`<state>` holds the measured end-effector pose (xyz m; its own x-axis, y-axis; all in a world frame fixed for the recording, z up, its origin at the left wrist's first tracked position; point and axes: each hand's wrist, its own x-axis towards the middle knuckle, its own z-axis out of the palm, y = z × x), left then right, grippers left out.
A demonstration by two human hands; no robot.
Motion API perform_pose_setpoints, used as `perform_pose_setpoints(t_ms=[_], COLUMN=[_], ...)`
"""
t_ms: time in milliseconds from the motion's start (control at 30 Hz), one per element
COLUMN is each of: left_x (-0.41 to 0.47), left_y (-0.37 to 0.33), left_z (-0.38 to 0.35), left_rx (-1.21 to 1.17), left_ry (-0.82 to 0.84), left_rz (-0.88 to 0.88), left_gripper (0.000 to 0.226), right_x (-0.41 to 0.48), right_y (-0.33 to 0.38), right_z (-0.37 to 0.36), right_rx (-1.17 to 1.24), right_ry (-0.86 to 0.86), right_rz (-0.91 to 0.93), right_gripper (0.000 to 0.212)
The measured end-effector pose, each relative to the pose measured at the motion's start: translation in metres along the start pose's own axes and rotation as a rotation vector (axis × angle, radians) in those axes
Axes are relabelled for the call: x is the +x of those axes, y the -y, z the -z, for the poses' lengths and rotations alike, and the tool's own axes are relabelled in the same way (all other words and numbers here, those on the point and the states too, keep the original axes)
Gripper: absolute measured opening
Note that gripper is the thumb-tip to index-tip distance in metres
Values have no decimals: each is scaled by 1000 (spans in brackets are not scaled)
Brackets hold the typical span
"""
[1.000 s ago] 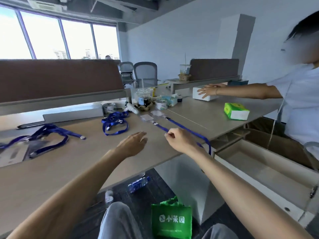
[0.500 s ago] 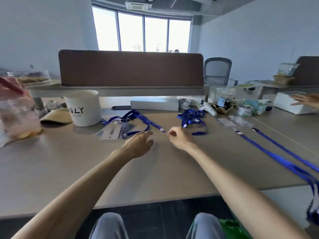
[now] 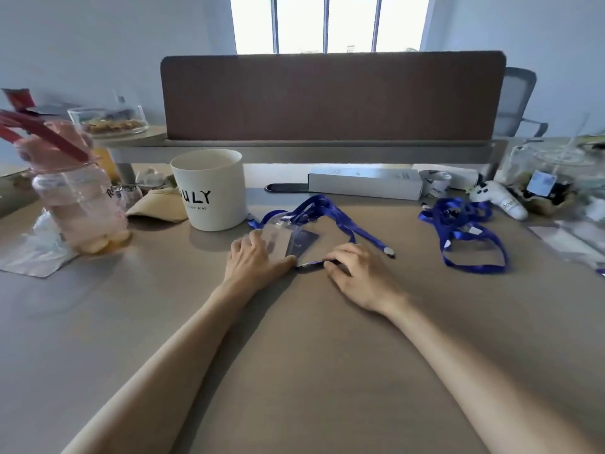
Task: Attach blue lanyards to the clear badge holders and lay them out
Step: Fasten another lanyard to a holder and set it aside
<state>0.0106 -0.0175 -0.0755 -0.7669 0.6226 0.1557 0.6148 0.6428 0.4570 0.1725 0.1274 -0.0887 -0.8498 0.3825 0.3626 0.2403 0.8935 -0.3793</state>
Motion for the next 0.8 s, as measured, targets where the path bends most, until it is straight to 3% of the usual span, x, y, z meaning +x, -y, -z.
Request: perform_pose_setpoints(t_ms=[167, 367, 533, 600, 667, 800], left_x=[4, -2, -8, -10, -14, -18], left_y=[12, 13, 16, 15, 11, 10], left_z=[8, 19, 31, 37, 42, 45], left_rx=[-129, -39, -231, -276, -266, -201], left_ry=[-55, -227, -151, -187, -236, -284], left_rz=[-62, -324, -527, -620, -675, -739], left_gripper=[79, 83, 81, 80, 80, 80], right_x=[-1, -3, 11, 23, 37, 47], right_y=[7, 10, 18, 28, 37, 41], right_z=[2, 8, 25, 38, 49, 60], right_rx=[-12, 147, 211, 322, 531, 758], right_ry=[25, -32, -135, -32, 79, 106], right_rz=[-17, -45, -57, -60, -76, -125], right_gripper=[28, 25, 42, 50, 44, 34])
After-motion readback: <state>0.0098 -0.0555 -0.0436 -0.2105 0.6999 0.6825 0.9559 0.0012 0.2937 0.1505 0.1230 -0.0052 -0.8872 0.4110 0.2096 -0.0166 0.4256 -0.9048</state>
